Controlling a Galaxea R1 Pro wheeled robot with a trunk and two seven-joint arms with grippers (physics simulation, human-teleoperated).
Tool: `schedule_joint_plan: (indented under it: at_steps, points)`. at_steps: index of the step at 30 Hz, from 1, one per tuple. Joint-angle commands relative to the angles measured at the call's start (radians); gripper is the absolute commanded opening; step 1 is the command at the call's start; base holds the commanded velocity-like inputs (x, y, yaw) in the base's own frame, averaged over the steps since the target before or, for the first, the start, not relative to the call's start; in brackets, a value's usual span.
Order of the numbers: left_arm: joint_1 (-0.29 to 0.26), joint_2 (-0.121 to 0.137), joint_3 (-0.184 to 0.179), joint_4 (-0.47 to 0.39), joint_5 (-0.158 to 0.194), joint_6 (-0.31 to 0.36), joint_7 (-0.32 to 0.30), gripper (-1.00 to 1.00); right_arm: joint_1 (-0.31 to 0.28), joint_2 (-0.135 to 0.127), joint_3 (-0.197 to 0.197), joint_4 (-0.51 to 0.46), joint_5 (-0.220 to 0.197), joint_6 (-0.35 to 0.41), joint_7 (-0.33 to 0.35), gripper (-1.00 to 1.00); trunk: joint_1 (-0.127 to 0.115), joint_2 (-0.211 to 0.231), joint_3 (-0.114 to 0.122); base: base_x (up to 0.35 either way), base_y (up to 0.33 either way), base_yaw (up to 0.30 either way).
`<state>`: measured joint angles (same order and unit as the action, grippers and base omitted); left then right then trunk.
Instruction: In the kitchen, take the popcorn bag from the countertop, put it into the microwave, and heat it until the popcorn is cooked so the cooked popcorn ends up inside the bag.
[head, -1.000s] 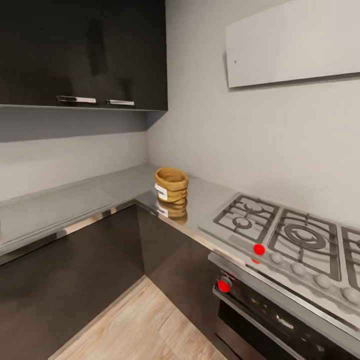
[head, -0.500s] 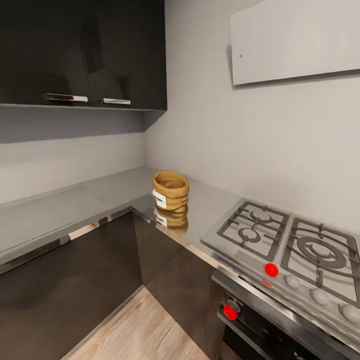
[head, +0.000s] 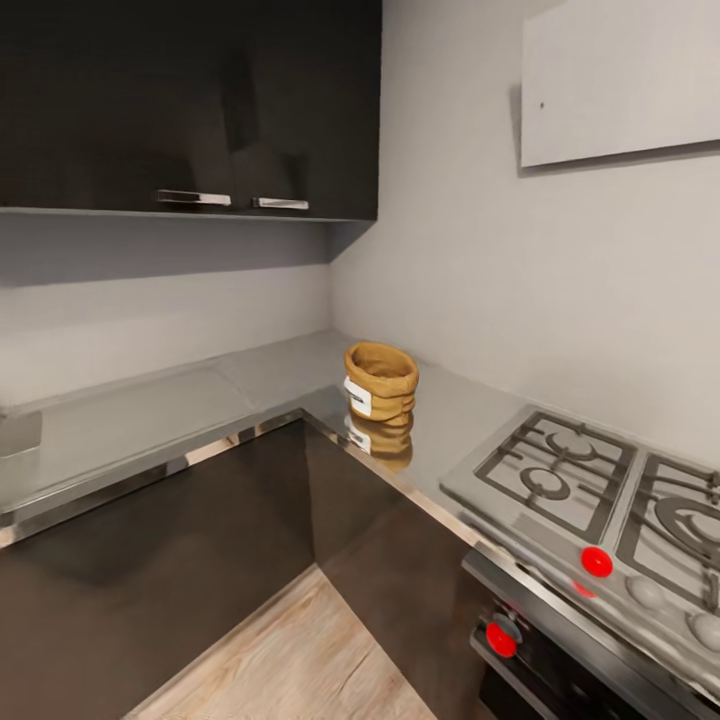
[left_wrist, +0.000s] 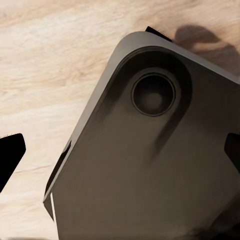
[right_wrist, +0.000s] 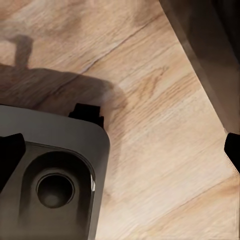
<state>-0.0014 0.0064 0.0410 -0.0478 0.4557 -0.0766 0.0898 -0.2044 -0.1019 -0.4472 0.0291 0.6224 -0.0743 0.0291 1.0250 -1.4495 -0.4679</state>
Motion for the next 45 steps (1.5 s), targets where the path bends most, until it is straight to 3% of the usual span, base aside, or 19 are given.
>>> schedule_joint_plan:
  at_steps: [1, 31, 38, 39, 41, 42, 45]
  points:
    - [0.0, 0.0, 0.004, -0.001, -0.002, -0.002, 0.002, 1.0, -0.001, -0.001, -0.008, 0.003, 0.005, -0.006, 0.001, 1.0, 0.0, -0.001, -0.001, 0.0, 0.0, 0.269]
    - [0.0, -0.003, 0.003, -0.001, -0.002, -0.003, 0.002, 1.0, -0.001, 0.013, -0.012, 0.003, 0.01, -0.008, 0.001, 1.0, 0.0, -0.001, -0.001, 0.0, 0.0, 0.272]
    - [0.0, -0.004, 0.005, -0.001, -0.002, -0.003, 0.002, 1.0, -0.001, 0.015, -0.014, -0.002, 0.005, -0.007, 0.015, 1.0, 0.0, -0.001, -0.001, 0.0, 0.0, 0.058]
    - [0.0, -0.004, 0.005, -0.001, -0.002, -0.003, 0.002, 1.0, -0.001, 0.025, -0.013, -0.009, 0.006, -0.005, 0.02, 1.0, 0.0, -0.001, -0.001, 0.0, 0.0, 0.005]
    - [0.0, -0.004, 0.005, -0.001, -0.002, -0.003, 0.002, 1.0, 0.0, 0.076, -0.009, -0.049, 0.008, 0.016, 0.03, 1.0, 0.0, -0.001, -0.001, 0.0, 0.0, 0.003]
    - [0.0, -0.004, 0.005, -0.001, -0.002, -0.003, 0.002, 1.0, 0.003, 0.122, 0.001, -0.111, 0.016, 0.069, 0.035, 1.0, 0.0, -0.001, -0.001, 0.0, 0.0, 0.001]
    - [0.0, -0.005, 0.005, -0.002, -0.002, -0.003, 0.002, 1.0, 0.006, 0.213, 0.037, -0.332, 0.033, 0.264, 0.043, 1.0, 0.0, -0.001, -0.001, 0.0, 0.0, 0.0]
